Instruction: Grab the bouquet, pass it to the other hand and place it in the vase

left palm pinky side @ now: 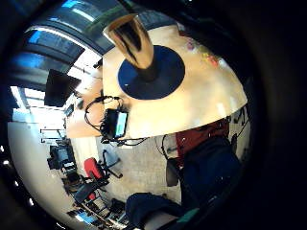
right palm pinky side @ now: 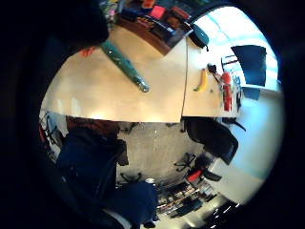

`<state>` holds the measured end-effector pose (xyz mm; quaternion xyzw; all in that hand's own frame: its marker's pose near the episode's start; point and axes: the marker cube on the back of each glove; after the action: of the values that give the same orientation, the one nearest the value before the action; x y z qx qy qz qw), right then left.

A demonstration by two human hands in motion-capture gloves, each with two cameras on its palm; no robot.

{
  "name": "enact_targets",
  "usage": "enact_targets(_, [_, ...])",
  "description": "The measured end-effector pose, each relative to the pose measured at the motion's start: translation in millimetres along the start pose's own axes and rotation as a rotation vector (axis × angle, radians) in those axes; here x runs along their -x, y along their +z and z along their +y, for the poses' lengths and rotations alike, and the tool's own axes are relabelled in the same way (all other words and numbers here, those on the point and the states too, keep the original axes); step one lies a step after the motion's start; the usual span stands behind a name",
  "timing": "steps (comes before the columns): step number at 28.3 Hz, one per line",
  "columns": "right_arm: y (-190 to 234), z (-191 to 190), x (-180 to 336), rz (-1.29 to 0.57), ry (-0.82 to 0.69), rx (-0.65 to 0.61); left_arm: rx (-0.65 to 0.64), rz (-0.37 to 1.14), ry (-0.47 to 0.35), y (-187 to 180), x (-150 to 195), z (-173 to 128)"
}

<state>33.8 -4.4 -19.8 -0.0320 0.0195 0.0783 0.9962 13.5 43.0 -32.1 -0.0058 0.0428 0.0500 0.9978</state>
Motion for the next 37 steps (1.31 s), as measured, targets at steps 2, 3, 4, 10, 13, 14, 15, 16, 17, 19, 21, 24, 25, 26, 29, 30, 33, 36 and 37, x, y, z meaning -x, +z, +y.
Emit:
enact_targets(2, [-7,-10,-10,-0.019,0.066,-0.007,0.002,-0.009,0.013,0,-7,0])
enact_targets(3, [-10,-14,-16,-0.033,0.097,-0.005,0.01,-0.015,0.021,2,-10,1])
enact_targets(4, [-12,-19,-22,-0.048,0.129,-0.001,0.022,-0.022,0.03,4,-13,1])
enact_targets(10, [-3,-44,-58,-0.171,0.381,0.171,0.145,0.015,0.114,14,-28,6])
enact_targets(13, [21,-65,-73,-0.178,0.411,0.204,0.138,0.002,0.124,14,-34,7])
enact_targets(14, [30,-72,-77,-0.167,0.395,0.19,0.132,-0.009,0.124,13,-35,8])
enact_targets(15, [39,-78,-81,-0.156,0.387,0.186,0.127,-0.02,0.124,13,-36,9])
enact_targets(16, [49,-82,-84,-0.146,0.39,0.194,0.125,-0.028,0.124,12,-37,10])
enact_targets(17, [60,-85,-88,-0.14,0.402,0.214,0.123,-0.036,0.124,12,-38,11])
enact_targets(19, [81,-86,-91,-0.14,0.45,0.286,0.124,-0.047,0.122,13,-39,14])
enact_targets(21, [95,-76,-89,-0.139,0.52,0.361,0.125,-0.053,0.119,14,-38,17])
enact_targets(24, [105,-69,-88,-0.09,0.58,0.268,0.123,-0.056,0.111,14,-35,20])
enact_targets(25, [108,-70,-89,-0.073,0.582,0.211,0.123,-0.057,0.108,15,-33,21])
enact_targets(26, [112,-71,-90,-0.063,0.579,0.17,0.123,-0.057,0.105,16,-32,21])
enact_targets(29, [127,-73,-94,-0.05,0.583,0.14,0.128,-0.054,0.096,19,-28,22])
enact_targets(30, [132,-73,-95,-0.043,0.593,0.141,0.132,-0.054,0.092,20,-27,22])
enact_targets(33, [146,-73,-97,-0.035,0.605,0.156,0.145,-0.054,0.088,22,-26,23])
enact_targets(36, [159,-71,-94,-0.035,0.593,0.172,0.157,-0.057,0.088,25,-26,22])
enact_targets(37, [161,-72,-92,-0.027,0.59,0.163,0.163,-0.059,0.087,26,-25,21])
